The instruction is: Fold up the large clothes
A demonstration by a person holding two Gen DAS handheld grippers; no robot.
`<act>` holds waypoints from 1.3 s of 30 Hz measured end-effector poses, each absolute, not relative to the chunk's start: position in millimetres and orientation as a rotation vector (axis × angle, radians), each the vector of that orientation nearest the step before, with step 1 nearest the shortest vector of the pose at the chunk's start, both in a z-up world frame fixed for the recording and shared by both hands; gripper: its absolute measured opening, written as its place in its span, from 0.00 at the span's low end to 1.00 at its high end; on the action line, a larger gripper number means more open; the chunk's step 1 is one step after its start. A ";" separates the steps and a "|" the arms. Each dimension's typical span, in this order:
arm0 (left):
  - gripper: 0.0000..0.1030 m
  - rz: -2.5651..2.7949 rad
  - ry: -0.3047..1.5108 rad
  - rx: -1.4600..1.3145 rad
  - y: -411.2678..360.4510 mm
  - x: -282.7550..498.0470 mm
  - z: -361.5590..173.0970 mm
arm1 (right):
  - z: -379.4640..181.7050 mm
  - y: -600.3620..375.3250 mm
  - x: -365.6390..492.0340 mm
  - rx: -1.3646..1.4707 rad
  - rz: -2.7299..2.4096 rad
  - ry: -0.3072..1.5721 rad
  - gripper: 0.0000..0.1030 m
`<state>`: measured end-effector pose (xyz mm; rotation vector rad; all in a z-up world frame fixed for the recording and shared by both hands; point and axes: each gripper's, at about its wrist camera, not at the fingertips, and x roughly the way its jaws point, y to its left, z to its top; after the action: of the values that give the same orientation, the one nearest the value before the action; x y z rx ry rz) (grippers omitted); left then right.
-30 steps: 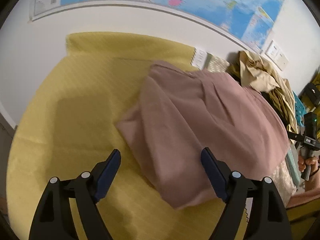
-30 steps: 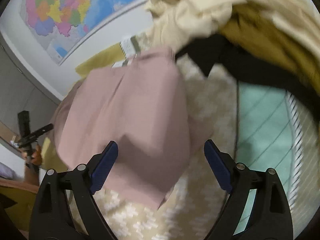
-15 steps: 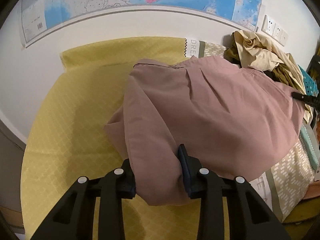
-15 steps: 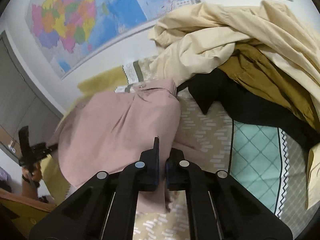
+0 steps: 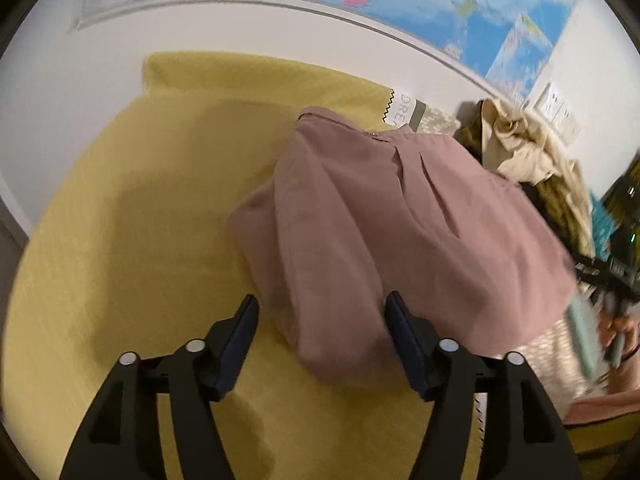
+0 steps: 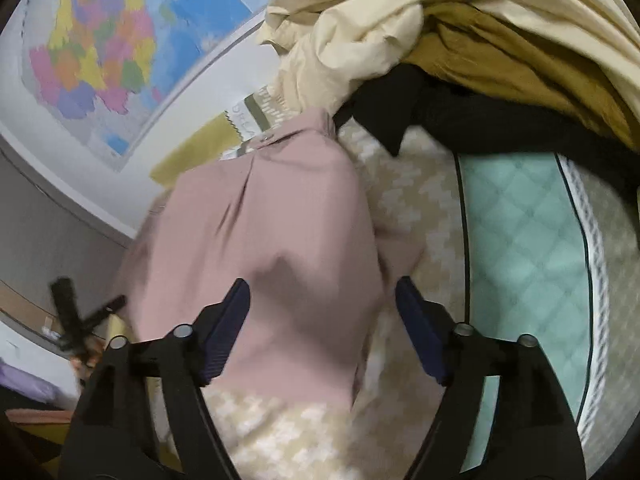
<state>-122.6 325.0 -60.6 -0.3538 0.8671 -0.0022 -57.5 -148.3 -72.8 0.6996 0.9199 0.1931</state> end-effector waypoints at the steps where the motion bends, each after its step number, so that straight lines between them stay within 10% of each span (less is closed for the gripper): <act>1: 0.66 -0.024 0.864 -0.382 327.3 -129.3 -61.8 | -73.6 -149.6 -62.2 0.725 0.205 0.921 0.75; 17: 0.67 -0.220 0.939 -0.462 293.7 -153.8 -85.8 | -100.4 -117.8 -96.6 0.947 0.380 0.983 0.82; 26: 0.93 -0.267 0.910 -0.546 281.6 -126.0 -88.6 | -97.7 -103.0 -77.3 0.935 0.382 0.950 0.88; 39: 0.93 -0.245 0.843 -0.710 286.0 -87.8 -90.5 | -99.7 -103.3 -72.5 1.009 0.302 0.961 0.90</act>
<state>-87.8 286.0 -90.5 -0.7102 0.8430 -0.2449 -72.5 -103.3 -99.7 1.0092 0.9610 0.3019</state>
